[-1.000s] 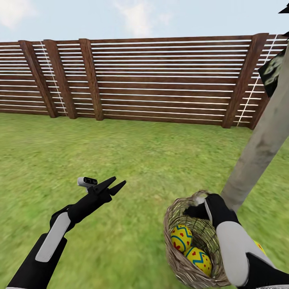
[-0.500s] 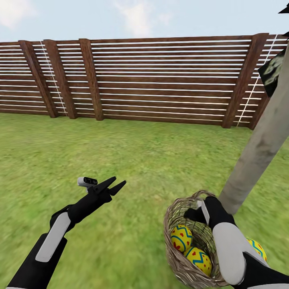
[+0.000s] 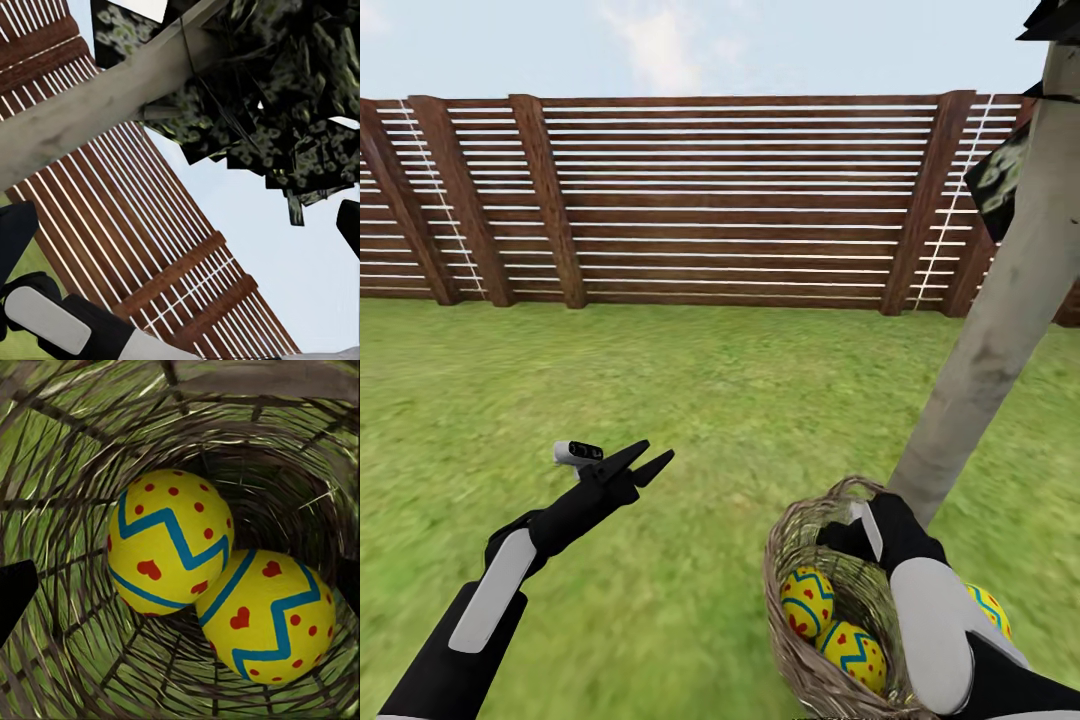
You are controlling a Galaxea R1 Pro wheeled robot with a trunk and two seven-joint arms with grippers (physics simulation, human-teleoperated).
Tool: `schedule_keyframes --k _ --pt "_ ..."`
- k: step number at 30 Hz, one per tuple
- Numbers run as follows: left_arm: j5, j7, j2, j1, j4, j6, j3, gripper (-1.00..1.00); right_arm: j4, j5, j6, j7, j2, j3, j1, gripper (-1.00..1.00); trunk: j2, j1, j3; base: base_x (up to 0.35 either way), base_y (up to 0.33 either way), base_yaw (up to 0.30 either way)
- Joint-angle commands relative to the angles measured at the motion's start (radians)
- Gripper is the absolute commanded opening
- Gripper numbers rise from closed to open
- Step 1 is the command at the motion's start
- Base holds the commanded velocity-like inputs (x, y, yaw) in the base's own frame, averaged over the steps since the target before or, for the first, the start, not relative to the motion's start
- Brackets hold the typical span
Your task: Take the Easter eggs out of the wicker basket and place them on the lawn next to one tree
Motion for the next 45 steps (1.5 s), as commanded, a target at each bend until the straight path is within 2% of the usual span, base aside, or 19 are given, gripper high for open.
schedule_keyframes --k 1,5,9,10,11,13,15,21,23,30,40,45 --pt "0.007 0.001 0.001 0.000 0.000 0.005 -0.001 1.00 -0.002 0.011 0.003 0.002 0.002 -0.008 -0.001 1.00 0.000 0.000 0.000 0.007 0.006 -0.279" --pt "0.007 0.001 0.001 0.000 0.001 0.005 -0.001 1.00 -0.002 0.011 0.002 -0.073 0.006 -0.008 -0.001 1.00 0.000 0.000 0.002 0.002 0.002 -0.279" --pt "0.007 0.001 0.001 0.000 0.001 0.005 -0.001 1.00 0.008 0.007 0.001 -0.093 0.007 -0.007 -0.001 1.00 0.000 0.000 0.004 0.000 0.000 -0.228" --pt "0.007 0.001 0.001 0.000 0.001 0.006 -0.001 1.00 0.057 -0.055 -0.011 -0.090 0.006 -0.006 -0.001 1.00 0.000 0.000 0.004 0.095 0.070 -0.023" --pt "0.006 0.002 0.001 0.000 0.001 0.006 -0.001 1.00 0.068 -0.078 -0.021 -0.090 0.005 -0.006 -0.001 1.00 0.000 0.000 0.005 0.159 0.118 -0.015" --pt "0.006 0.002 0.000 0.000 0.001 0.007 -0.001 1.00 0.084 -0.114 -0.047 -0.090 0.005 -0.005 -0.001 1.00 0.000 0.000 0.005 0.213 0.162 -0.008" --pt "0.006 0.002 0.000 0.000 0.001 0.007 -0.001 1.00 0.102 -0.131 -0.069 -0.090 0.004 -0.005 -0.001 1.00 0.000 0.000 0.005 0.250 0.193 -0.003" --pt "0.007 0.002 -0.001 0.000 0.001 0.005 -0.002 1.00 0.117 -0.140 -0.082 -0.091 0.004 -0.005 -0.001 1.00 0.000 0.000 0.005 0.221 0.164 -0.001" --pt "0.008 -0.003 -0.001 0.011 0.001 0.001 -0.001 1.00 0.125 -0.148 -0.093 -0.087 -0.003 -0.005 -0.003 1.00 0.000 0.000 0.005 0.000 0.000 0.000" --pt "0.008 -0.002 -0.001 0.027 0.001 0.001 -0.001 1.00 0.134 -0.153 -0.125 -0.106 0.000 -0.006 -0.004 1.00 -0.002 0.003 -0.023 0.000 0.000 0.000" --pt "0.008 -0.002 -0.001 0.027 0.001 0.001 -0.001 1.00 0.135 -0.148 -0.131 -0.108 0.000 -0.006 -0.004 1.00 -0.004 0.007 -0.061 0.000 0.000 0.000" --pt "0.007 -0.001 -0.001 0.027 0.001 0.001 -0.001 1.00 0.135 -0.148 -0.178 -0.111 0.000 -0.006 -0.004 1.00 -0.006 0.010 -0.081 0.000 0.000 0.000"
